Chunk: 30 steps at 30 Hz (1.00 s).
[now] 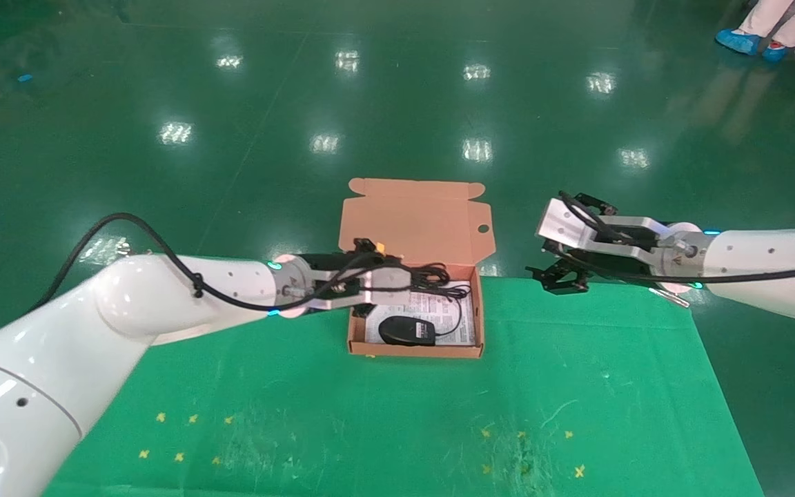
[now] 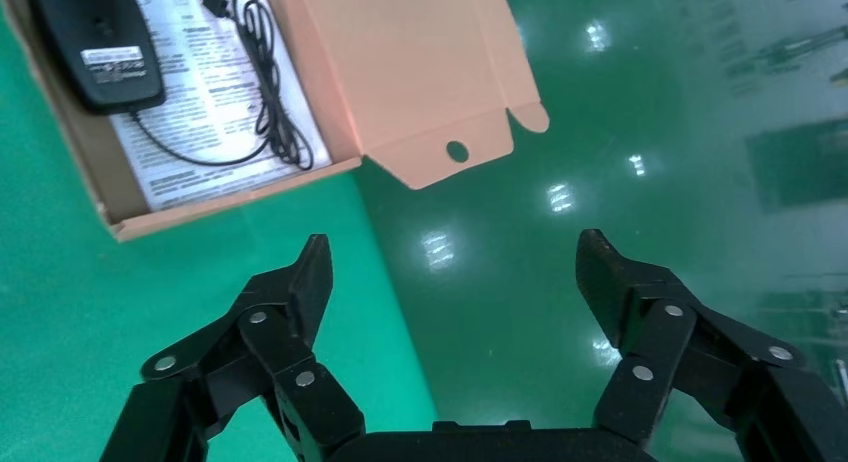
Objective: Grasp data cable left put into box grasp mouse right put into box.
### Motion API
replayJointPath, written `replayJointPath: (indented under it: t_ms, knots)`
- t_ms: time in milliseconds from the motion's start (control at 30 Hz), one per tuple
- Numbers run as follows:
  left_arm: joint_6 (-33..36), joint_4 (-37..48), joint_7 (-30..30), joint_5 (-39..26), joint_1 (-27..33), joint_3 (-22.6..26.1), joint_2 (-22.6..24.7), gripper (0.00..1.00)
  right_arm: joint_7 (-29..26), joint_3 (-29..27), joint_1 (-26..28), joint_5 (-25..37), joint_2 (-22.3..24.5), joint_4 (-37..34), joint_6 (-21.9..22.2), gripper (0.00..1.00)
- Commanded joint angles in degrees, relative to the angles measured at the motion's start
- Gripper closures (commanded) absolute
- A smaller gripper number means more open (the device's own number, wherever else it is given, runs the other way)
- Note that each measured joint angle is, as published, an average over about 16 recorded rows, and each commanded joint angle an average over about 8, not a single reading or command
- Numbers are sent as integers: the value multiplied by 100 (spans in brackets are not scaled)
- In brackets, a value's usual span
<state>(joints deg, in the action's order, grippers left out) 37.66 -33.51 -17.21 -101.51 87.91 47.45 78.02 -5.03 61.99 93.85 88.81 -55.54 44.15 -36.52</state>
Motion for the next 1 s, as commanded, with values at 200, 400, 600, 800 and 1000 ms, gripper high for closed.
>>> replayJointPath:
  t_ms: [200, 400, 600, 800, 1000]
  knots:
    - [-33, 133, -588, 851, -62, 438, 55, 75, -417, 62, -89, 160, 358, 611, 27, 0]
    - [-98, 347, -629, 1162, -7, 735, 80, 0, -558, 77, -104, 232, 560, 984, 44, 0]
    - [-100, 337, -631, 1163, 5, 738, 68, 0, -557, 76, -106, 235, 556, 979, 50, 0]
    - [-112, 90, -548, 1178, 22, 707, -90, 0, -550, 74, -104, 231, 530, 939, 51, 0]
    - [-448, -300, -340, 1128, 205, 686, -197, 0, -466, 18, 107, 339, 382, 856, 242, 0]
